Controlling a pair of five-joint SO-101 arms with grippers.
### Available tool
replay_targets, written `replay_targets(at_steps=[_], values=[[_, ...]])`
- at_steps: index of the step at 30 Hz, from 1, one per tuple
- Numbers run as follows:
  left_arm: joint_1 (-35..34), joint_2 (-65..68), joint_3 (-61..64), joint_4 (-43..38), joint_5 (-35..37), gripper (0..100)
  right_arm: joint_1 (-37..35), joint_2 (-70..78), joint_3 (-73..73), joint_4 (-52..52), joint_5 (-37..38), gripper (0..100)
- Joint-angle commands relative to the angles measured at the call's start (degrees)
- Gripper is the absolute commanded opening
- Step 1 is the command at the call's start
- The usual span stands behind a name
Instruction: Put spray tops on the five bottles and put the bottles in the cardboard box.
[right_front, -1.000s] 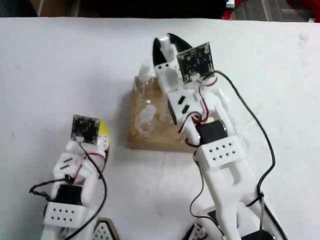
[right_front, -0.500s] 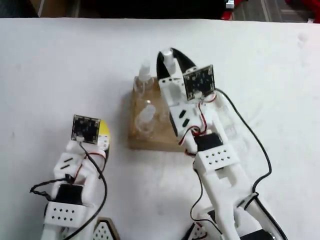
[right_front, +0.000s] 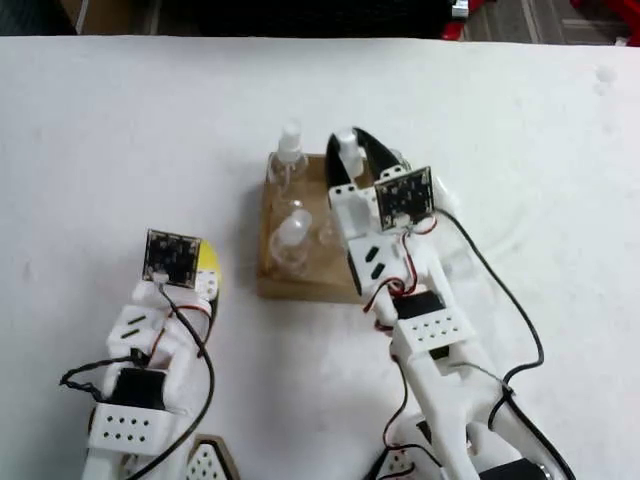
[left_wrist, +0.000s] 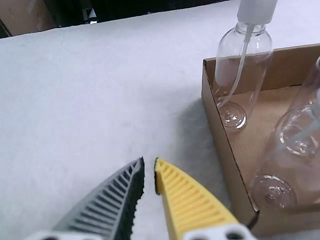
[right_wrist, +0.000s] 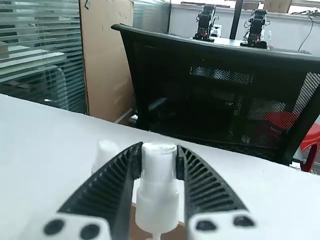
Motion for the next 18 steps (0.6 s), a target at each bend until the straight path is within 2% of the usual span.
replay_targets(at_steps=[1, 4, 9, 11, 15, 18], values=[[-0.31, -0.66, -2.46, -2.02, -0.62, 4, -0.04, -0.13, -0.26, -1.36, -0.62, 8.9], [-0.40, -0.66, -2.46, -2.20, -0.62, 4, -0.92, -0.22, -0.26, -1.27, -0.62, 18.1], [-0.48, -0.66, -2.46, -2.20, -0.62, 4, -2.15, -3.03, -1.23, 1.54, -0.62, 17.0], [-0.48, -0.66, -2.46, -2.20, -0.62, 4, -1.54, -6.37, -2.73, 5.58, -0.62, 17.6], [-0.48, -0.66, -2.46, -2.11, -0.62, 4, 4.44, -13.32, -13.27, 24.84, -1.49, 18.3], [-0.48, -0.66, -2.46, -2.02, -0.62, 4, 12.09, -13.67, -25.93, 42.07, -7.56, 18.3]])
